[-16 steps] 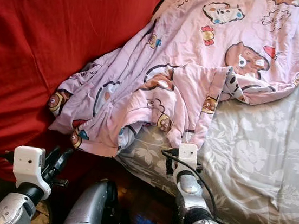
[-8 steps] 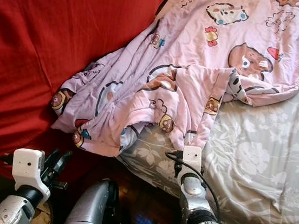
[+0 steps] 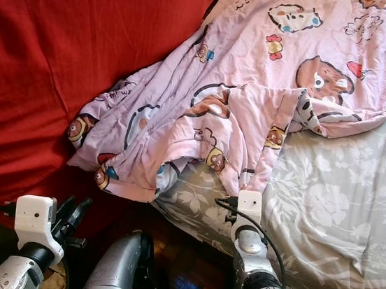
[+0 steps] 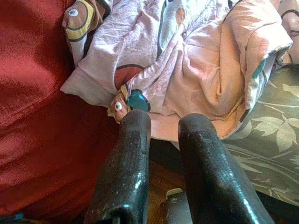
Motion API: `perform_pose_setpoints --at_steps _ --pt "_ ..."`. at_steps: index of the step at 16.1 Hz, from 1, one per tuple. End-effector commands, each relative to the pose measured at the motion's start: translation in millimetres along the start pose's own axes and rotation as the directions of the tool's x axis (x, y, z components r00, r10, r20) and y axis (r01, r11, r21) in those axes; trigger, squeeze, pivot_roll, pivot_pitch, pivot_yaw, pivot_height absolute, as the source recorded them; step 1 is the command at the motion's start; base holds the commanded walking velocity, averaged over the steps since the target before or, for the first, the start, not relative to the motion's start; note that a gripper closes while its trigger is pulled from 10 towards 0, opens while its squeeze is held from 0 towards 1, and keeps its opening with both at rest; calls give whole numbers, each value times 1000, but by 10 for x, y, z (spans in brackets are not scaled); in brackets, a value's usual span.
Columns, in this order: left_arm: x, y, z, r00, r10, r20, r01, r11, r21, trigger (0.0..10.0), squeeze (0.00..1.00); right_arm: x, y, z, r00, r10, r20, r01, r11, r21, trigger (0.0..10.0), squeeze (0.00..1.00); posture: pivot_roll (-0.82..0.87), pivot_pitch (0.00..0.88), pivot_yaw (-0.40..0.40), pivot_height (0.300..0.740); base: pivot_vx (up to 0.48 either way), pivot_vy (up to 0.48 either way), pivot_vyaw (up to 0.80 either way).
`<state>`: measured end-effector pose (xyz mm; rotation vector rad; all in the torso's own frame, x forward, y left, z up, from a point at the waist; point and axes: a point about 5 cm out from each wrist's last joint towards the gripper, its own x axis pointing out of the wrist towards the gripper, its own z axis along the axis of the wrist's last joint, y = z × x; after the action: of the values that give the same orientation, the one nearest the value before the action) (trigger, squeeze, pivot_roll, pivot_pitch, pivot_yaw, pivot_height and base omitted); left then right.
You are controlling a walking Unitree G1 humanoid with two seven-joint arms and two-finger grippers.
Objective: Clean up the room
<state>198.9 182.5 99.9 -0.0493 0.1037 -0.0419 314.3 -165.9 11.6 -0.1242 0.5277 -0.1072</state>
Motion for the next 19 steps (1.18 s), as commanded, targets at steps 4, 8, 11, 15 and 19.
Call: perform_pose_setpoints --at_steps 4,8,11,15,19 --pt "-77 15 -25 1000 14 -24 -14 1000 -6 10000 0 -43 17 -198 998 0 -70 1 1000 9 0 0 268 294 89 613 0 0 0" --pt "-83 -10 -40 1000 7 -30 -7 1000 0 10000 0 -47 1 -211 997 -7 -70 9 1000 23 0 0 267 296 90 613 0 0 0" --pt "-60 -9 -61 999 5 -33 -5 1000 4 10000 0 -42 31 -157 999 7 -33 -6 999 47 0 0 264 286 90 613 0 0 0" --pt "24 92 -148 998 47 -42 -47 999 12 10000 0 -33 59 -82 1000 24 7 -25 997 69 0 0 251 231 90 613 0 0 0" --pt "240 361 -268 982 182 -43 -183 983 -16 10000 0 -30 71 50 992 70 109 -82 991 108 0 0 210 103 76 613 0 0 0"
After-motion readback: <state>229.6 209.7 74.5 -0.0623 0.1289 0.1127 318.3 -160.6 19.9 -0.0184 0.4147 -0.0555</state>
